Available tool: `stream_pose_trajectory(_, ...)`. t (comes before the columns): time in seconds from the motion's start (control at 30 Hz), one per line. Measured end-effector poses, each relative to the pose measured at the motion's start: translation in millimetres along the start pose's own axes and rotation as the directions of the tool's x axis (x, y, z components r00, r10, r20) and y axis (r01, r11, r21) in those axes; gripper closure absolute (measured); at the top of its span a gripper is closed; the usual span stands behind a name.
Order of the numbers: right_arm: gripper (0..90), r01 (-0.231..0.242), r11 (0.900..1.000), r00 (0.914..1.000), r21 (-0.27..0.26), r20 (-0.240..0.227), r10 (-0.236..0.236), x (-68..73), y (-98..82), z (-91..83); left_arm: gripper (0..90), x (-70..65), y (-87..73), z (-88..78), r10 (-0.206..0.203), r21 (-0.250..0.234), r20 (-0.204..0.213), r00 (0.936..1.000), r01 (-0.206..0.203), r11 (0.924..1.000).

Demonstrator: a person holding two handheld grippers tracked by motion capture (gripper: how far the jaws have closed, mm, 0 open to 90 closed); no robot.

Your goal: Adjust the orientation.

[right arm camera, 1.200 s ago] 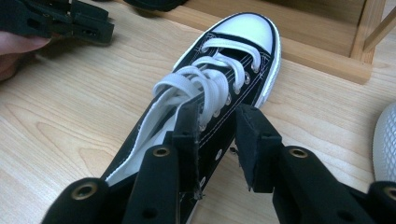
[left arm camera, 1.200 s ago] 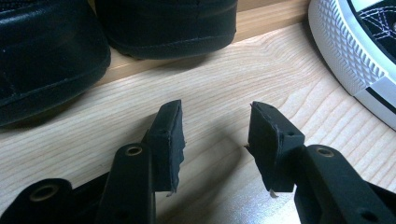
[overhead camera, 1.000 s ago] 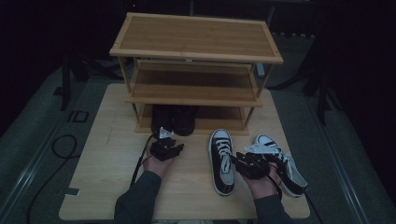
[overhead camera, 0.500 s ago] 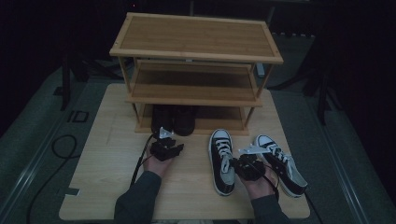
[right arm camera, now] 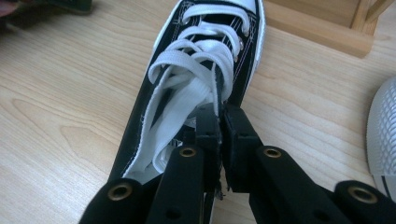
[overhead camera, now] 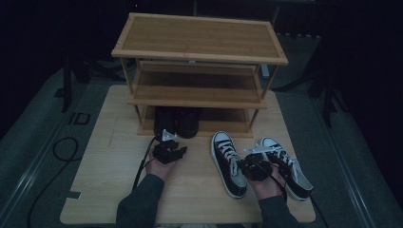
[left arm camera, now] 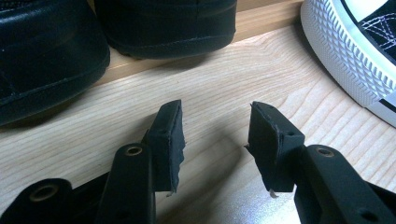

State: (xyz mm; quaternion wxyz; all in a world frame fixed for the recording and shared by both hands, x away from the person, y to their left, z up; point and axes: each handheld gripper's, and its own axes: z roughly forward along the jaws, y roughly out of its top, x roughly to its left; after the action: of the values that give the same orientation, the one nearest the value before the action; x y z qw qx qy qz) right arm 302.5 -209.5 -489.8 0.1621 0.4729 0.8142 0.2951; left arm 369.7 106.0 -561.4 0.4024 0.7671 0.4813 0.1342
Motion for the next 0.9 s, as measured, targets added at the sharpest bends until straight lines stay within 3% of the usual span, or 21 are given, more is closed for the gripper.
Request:
stream_pose_trajectory(0.23,82.2,-0.010,0.999,0.9997,0.053,0.022,0.009,-0.7,4.3,13.4,55.4,0.3,0.0,-0.2,0.000,0.001,0.003,1.0000,0.000,1.0000)
stream_pose_trajectory(0.47,86.0,-0.031,0.998,0.9995,0.054,0.006,0.030,-2.3,5.0,15.5,55.4,0.2,-0.1,-0.2,0.000,0.001,0.003,1.0000,0.000,1.0000)
stream_pose_trajectory(0.9,88.1,-0.124,0.991,0.9883,0.043,-0.084,0.127,-15.6,3.9,13.5,55.4,0.7,-0.1,-0.2,-0.005,-0.001,0.008,1.0000,0.005,1.0000)
